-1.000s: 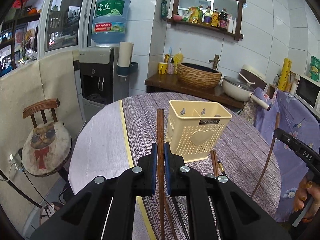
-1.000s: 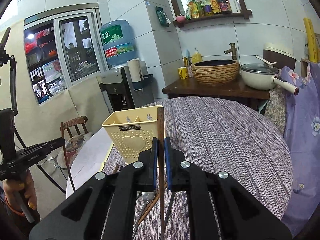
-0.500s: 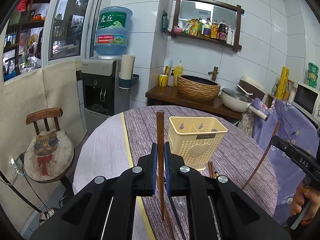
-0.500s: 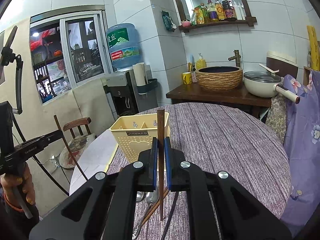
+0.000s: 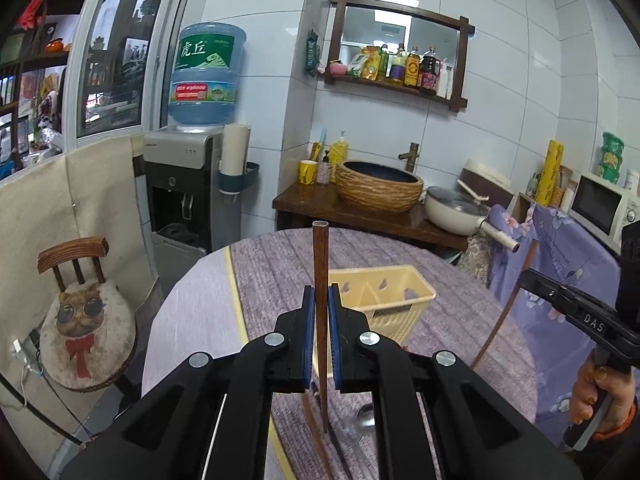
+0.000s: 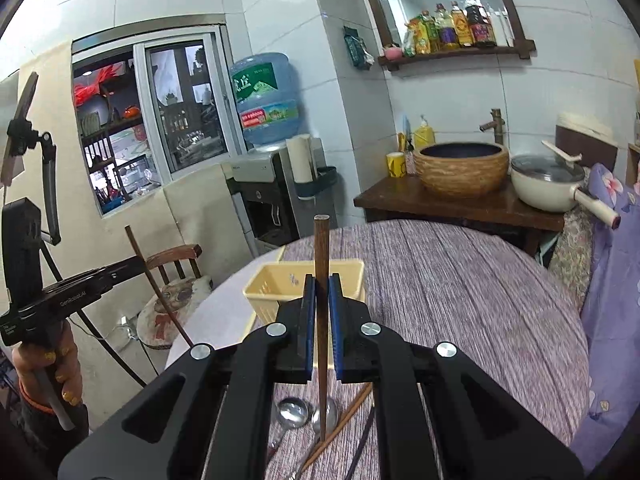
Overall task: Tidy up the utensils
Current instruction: 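Lift both held chopsticks upright and lower them into the cream utensil holder, then open the left tool while the right tool opens, releasing both chopsticks into the holder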
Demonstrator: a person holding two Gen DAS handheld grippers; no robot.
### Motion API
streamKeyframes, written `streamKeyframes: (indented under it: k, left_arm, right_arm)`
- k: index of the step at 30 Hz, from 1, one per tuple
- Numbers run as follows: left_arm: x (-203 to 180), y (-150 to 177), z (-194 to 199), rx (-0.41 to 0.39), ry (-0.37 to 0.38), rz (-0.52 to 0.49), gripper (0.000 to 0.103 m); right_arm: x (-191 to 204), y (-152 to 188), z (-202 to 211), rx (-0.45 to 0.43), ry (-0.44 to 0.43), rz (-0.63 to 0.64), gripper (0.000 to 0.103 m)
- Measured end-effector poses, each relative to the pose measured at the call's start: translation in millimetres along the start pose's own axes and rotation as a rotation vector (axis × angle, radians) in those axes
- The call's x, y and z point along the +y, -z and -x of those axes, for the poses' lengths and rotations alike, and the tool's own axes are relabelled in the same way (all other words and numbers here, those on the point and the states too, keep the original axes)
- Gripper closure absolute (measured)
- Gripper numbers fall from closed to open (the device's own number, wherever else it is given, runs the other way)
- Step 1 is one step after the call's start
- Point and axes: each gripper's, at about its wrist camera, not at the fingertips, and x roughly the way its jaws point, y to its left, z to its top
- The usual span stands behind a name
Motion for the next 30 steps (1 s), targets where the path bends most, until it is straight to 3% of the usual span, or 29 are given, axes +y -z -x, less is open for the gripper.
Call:
streamKeyframes:
  k: [9,13,17,30]
  left_arm:
    - [-19,-96,1,-0.119,0.053,0.017,0.095]
    - [-33,-115,-14,-0.161,0.013,-0.004,0.095]
    - [-41,-104,-40,-0.166,-0.041,-0.028,0.095]
    - [-22,-36,-121,0.039,-0.076,0.024,0.095]
  right_arm:
    - [22,-101,-4,-0.142,0.030,0.058,0.095]
    - [23,-125,-19,-0.182,0.086,0.070,0.095]
    - [17,-113,-45,-0.159,0.109,0.060,0.095]
    - [-7,-53,-114,0.009,0.098,-0.015,0.095]
